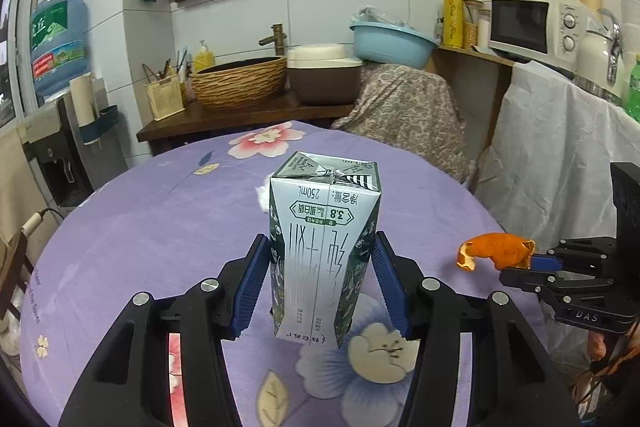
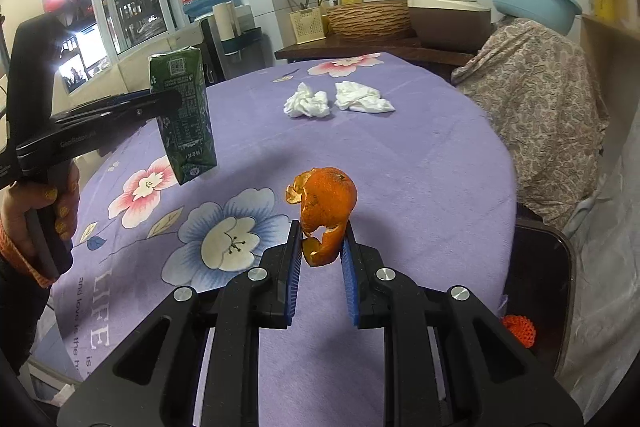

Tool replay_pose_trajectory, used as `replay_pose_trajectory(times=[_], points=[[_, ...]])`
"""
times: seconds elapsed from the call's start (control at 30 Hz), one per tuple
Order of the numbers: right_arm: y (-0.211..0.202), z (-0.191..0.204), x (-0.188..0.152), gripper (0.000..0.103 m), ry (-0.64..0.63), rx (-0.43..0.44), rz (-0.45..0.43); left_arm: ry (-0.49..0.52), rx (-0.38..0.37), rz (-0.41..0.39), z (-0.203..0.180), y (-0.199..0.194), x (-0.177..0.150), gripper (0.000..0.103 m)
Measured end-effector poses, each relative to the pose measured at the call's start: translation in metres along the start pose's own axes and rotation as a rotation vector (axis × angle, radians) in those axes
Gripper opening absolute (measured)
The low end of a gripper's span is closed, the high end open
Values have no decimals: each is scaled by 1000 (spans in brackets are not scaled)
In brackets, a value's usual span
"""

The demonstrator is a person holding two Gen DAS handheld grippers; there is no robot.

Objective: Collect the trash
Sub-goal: 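Carry the peel and carton to the bin and open both grippers over it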

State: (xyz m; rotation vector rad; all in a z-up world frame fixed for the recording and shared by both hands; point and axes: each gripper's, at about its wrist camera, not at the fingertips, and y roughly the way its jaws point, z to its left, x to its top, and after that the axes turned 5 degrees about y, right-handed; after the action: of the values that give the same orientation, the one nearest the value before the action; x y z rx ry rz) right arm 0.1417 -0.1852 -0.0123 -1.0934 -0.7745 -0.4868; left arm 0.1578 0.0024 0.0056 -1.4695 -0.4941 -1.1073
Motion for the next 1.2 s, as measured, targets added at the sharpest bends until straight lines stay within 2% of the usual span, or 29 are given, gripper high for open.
replay_pose_trajectory(times=[0.37,0.6,0.8,0.93,1.2], points=[[-31,-47,-22,20,69,-77,-35,14,-133,-55,-71,6,17,52],[-51,-96,-31,20,145,-155,-66,41,-223,-54,-125,30,35,52],[-52,-150,-36,20,223,-249,-70,64,-264,-61,-162,47,49,52],[-36,-184,-45,20,262,-303,-15,71,-295,-57,-183,57,59,52],[15,-226,-77,20,372,-322,104,85,-363,-11,-231,86,57,52]])
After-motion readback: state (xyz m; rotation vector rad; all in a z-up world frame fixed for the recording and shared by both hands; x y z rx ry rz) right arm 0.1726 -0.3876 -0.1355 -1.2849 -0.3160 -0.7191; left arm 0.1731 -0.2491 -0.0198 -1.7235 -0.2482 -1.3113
